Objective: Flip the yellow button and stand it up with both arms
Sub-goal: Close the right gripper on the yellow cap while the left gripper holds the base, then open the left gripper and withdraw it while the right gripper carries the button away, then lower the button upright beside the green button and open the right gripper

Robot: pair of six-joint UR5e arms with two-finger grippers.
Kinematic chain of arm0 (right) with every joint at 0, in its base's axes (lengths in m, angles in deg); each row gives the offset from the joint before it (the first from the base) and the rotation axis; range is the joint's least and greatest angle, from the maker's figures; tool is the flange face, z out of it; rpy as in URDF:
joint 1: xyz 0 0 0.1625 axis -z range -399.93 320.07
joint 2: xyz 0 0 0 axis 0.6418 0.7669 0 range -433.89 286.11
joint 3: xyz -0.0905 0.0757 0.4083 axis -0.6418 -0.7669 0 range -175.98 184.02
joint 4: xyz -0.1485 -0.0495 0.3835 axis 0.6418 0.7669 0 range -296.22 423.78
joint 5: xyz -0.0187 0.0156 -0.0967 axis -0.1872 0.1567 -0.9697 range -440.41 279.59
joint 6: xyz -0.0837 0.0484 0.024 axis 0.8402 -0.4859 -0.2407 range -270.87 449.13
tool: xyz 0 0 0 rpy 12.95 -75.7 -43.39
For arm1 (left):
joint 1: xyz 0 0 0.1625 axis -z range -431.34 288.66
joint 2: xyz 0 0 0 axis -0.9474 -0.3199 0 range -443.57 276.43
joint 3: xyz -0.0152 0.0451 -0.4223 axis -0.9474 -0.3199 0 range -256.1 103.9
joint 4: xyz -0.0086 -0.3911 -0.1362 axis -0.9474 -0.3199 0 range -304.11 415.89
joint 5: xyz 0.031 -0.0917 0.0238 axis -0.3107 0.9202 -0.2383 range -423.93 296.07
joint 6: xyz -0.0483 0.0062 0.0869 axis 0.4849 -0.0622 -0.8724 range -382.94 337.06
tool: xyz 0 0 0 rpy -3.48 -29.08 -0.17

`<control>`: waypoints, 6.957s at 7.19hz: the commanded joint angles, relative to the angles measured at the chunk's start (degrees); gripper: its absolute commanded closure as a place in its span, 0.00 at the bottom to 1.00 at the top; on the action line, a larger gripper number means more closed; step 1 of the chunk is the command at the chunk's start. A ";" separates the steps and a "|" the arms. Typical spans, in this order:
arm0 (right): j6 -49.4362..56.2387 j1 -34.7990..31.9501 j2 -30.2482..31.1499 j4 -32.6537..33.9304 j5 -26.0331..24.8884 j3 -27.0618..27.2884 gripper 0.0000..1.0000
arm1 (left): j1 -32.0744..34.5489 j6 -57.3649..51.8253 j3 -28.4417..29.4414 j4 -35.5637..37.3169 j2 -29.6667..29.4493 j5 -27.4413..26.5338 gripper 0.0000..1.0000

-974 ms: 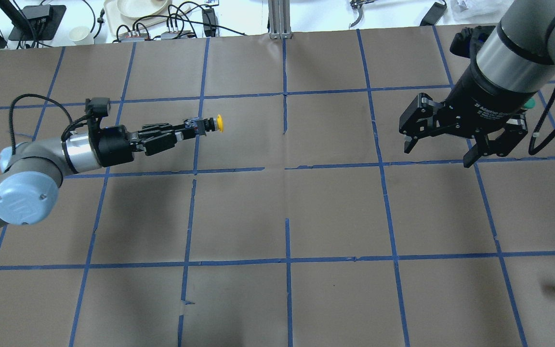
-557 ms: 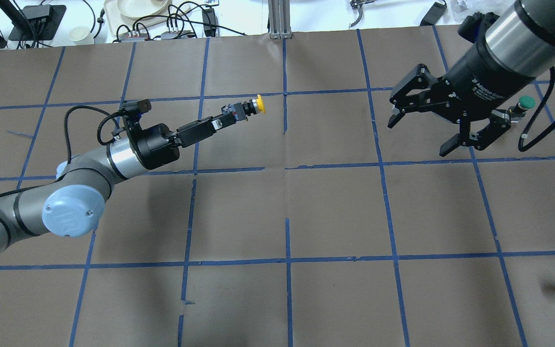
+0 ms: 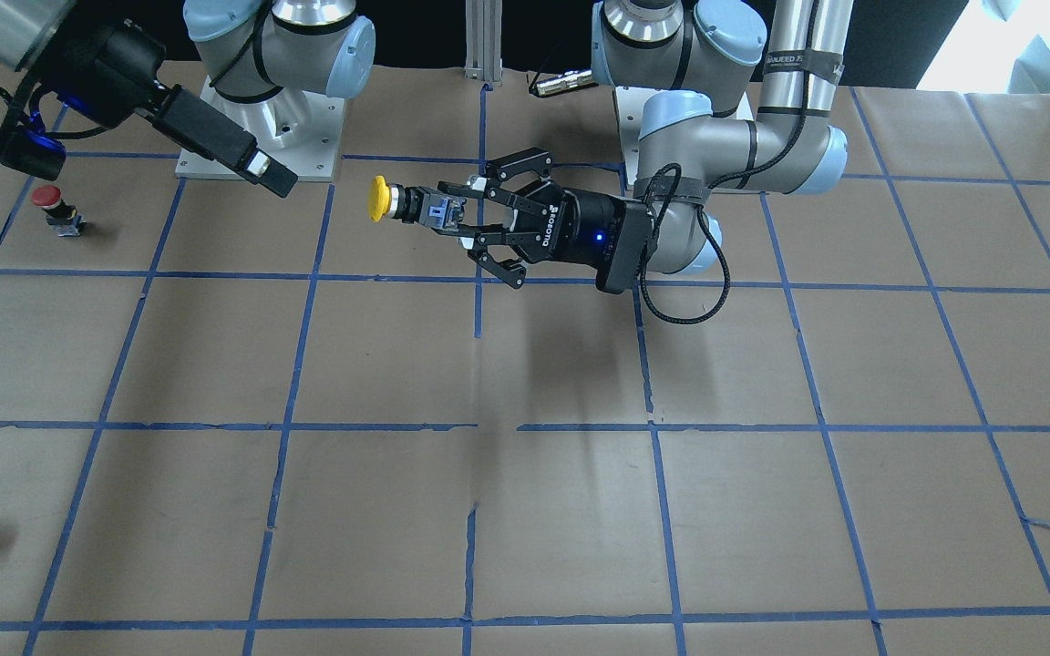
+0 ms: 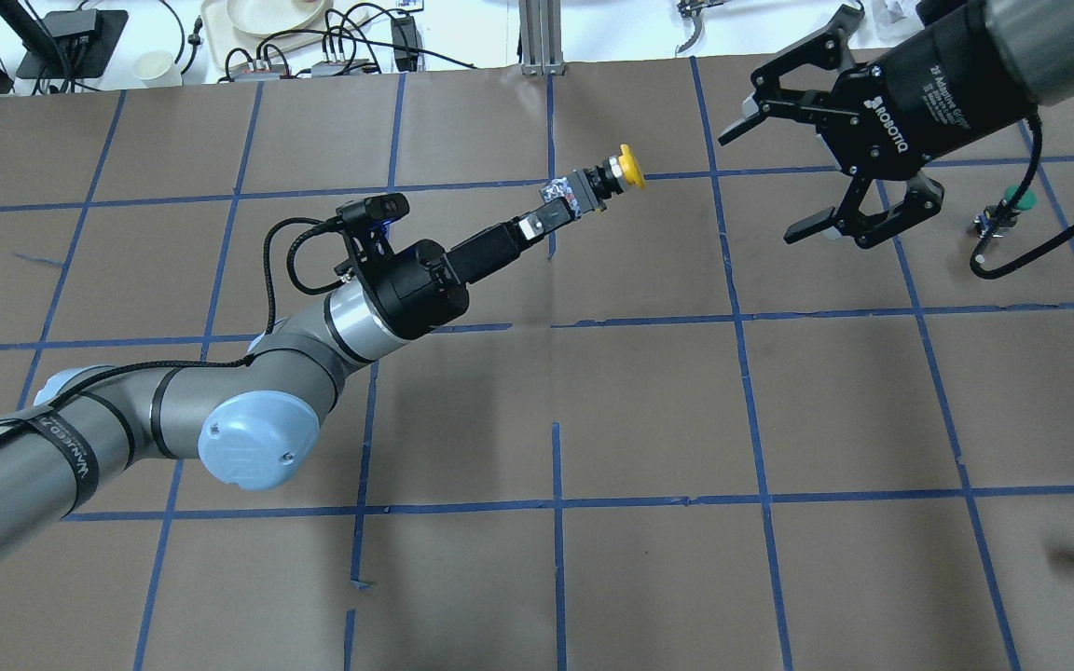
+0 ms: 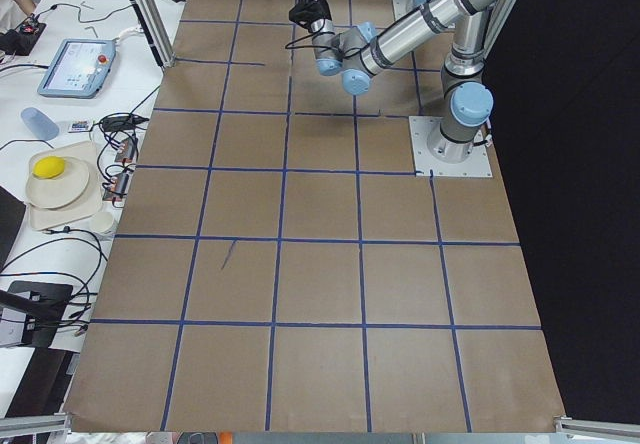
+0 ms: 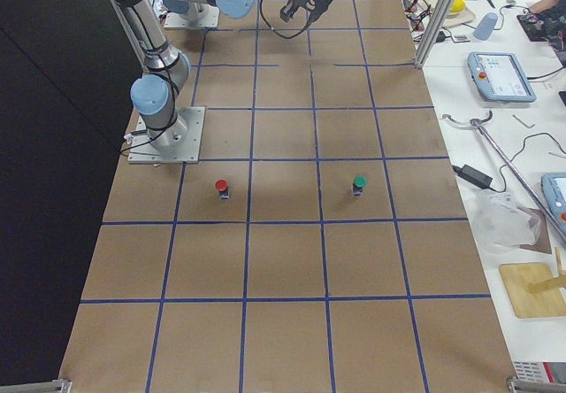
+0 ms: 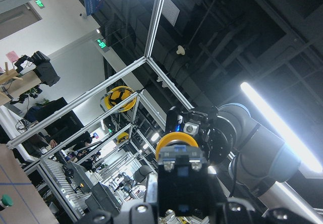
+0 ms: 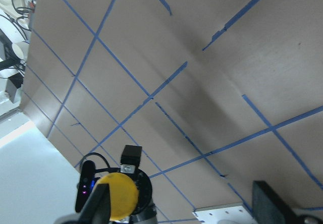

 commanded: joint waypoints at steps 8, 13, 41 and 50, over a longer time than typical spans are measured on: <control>-10.00 -4.57 0.74 8.54 0.92 -0.03 0.11 | 4.73 4.32 5.69 -0.75 -0.90 1.35 0.96; -10.44 -4.57 2.24 7.40 1.54 0.23 0.69 | 4.64 4.41 5.60 -0.84 -0.55 1.35 0.95; 80.35 29.09 -16.93 61.54 -36.16 26.33 0.92 | -3.62 68.93 37.15 -18.16 13.34 -121.25 0.00; 72.68 29.27 -12.63 51.84 -41.44 25.29 0.00 | -3.97 67.08 37.33 -18.16 13.34 -121.34 0.00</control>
